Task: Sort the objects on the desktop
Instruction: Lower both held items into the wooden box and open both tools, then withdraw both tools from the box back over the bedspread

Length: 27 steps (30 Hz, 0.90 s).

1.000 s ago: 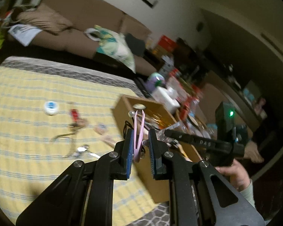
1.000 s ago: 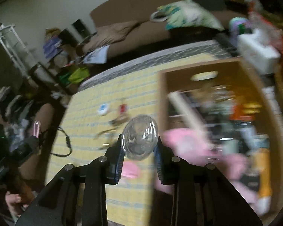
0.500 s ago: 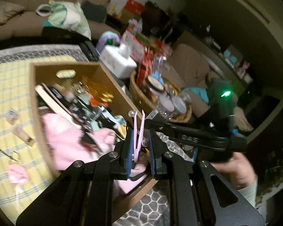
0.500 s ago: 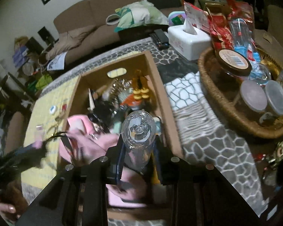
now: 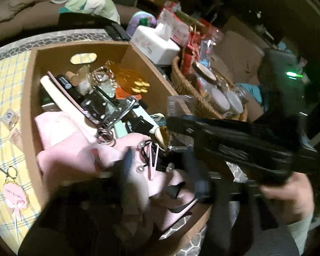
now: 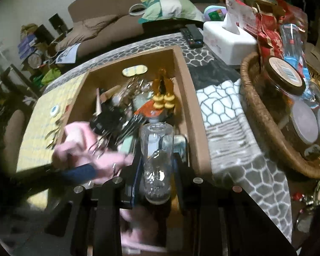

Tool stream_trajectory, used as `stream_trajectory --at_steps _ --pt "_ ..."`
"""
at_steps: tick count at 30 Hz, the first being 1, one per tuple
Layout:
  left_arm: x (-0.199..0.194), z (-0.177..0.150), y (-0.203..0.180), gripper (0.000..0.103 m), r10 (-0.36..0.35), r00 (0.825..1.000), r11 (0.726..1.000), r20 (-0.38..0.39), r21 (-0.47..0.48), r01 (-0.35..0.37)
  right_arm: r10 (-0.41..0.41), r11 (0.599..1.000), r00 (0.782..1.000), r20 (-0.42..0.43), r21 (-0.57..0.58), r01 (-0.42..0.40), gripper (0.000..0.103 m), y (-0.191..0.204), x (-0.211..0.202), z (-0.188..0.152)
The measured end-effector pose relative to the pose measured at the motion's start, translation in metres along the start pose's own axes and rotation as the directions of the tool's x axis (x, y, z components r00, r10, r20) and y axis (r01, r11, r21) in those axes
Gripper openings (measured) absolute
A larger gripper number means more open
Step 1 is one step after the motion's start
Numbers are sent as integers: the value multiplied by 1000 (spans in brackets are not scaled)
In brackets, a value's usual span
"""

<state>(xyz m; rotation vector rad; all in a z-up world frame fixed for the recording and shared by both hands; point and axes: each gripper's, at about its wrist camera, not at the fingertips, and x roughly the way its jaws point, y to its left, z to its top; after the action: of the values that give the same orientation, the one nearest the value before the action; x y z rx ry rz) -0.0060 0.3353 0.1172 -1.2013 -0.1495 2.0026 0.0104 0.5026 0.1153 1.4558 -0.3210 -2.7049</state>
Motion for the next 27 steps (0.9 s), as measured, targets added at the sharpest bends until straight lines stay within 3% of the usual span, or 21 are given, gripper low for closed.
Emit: stream_trajectory --at_steps 4,8,10,14,16,21,27 --pt "-20 -4 3 70 13 999 1000 33 -8 -13 -67 997 997 24 28 67 29 -4 16 6" --pt "-43 -6 13 77 16 997 999 72 -31 -14 -80 997 996 29 25 79 29 -4 17 6" --pt "-54 -7 19 83 28 996 999 90 -41 -24 -111 994 993 47 24 110 37 -3 10 7" --pt "-71 -8 31 88 55 992 997 113 -56 -49 -83 995 986 143 75 73 50 -7 -18 11" --pt "-78 -10 42 97 59 991 996 118 -78 -50 -65 994 979 192 100 46 52 -8 -34 14" --pt "-95 -18 62 102 82 989 991 127 -114 -67 -45 994 973 224 109 21 63 1 -54 16" --pt "-122 -30 83 103 134 981 984 140 -138 -114 31 999 974 223 12 -35 83 49 -55 17"
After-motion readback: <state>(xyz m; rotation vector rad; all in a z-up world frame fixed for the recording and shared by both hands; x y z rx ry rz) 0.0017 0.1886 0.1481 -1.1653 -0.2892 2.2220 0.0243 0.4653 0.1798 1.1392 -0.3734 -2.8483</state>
